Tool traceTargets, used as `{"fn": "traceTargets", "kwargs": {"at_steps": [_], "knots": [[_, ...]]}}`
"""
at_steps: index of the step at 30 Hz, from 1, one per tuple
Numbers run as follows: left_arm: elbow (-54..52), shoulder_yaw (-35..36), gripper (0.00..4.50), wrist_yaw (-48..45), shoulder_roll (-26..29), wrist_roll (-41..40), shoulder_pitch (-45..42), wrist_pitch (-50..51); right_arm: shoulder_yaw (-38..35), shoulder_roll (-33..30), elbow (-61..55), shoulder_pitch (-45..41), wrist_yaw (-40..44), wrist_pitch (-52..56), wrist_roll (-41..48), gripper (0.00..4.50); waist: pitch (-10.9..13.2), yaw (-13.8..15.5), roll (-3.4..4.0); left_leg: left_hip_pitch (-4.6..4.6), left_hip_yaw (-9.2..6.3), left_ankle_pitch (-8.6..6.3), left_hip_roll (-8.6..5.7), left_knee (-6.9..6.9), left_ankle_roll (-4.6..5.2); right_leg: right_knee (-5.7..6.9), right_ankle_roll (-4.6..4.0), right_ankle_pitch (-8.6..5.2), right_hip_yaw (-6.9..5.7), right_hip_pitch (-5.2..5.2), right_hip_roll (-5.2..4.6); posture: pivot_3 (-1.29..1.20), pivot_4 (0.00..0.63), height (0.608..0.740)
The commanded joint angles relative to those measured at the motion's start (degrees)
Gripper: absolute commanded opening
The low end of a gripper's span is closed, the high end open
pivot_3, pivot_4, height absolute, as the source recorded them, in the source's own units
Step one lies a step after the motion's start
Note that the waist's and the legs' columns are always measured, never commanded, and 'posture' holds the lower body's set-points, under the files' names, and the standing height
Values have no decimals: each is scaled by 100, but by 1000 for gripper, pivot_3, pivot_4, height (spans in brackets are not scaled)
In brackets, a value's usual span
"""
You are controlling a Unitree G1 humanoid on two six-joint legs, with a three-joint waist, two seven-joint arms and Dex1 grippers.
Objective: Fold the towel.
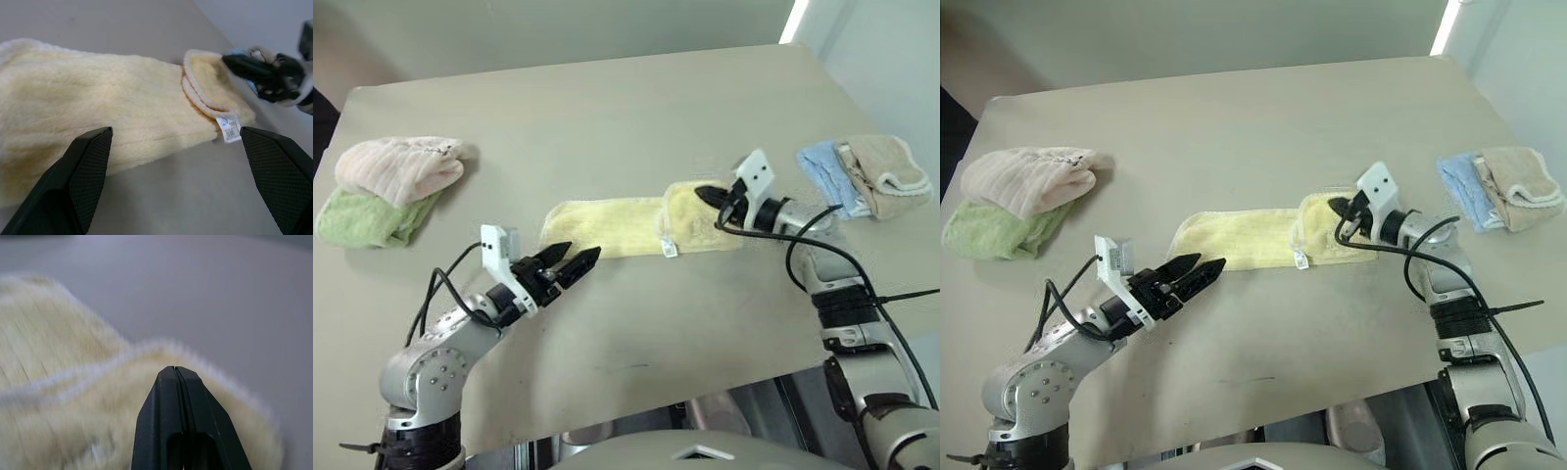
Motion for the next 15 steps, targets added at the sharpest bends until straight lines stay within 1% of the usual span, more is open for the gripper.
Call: {"fn": "traceTargets", "kwargs": {"at_steps": [1,4,8,15], "knots": [[-234,224,4500,733,-331,-812,165,145,-290,-188,-526,-215,195,59,227,26,0,17,0,-1,3,-1,0,-1,1,-1,1,-4,0,1,-1,0,150,740],[-405,163,4500,982,-435,-1151,408,165,-383,-293,-679,-354,253,106,297,26,2,18,-3,-1,11,-6,-1,1,6,-3,4,-12,1,2,-2,0,150,740],[-315,261,4500,1615,-646,-1858,539,48,-420,-343,-723,-499,248,143,319,26,3,30,-3,0,12,-6,-1,3,6,-1,5,-14,1,2,2,0,150,740],[-96,207,4500,2594,-708,-2108,552,-115,-407,-325,-656,-480,193,83,272,26,4,28,-2,12,12,-5,6,15,4,5,-1,-6,5,14,27,0,150,740]]}}
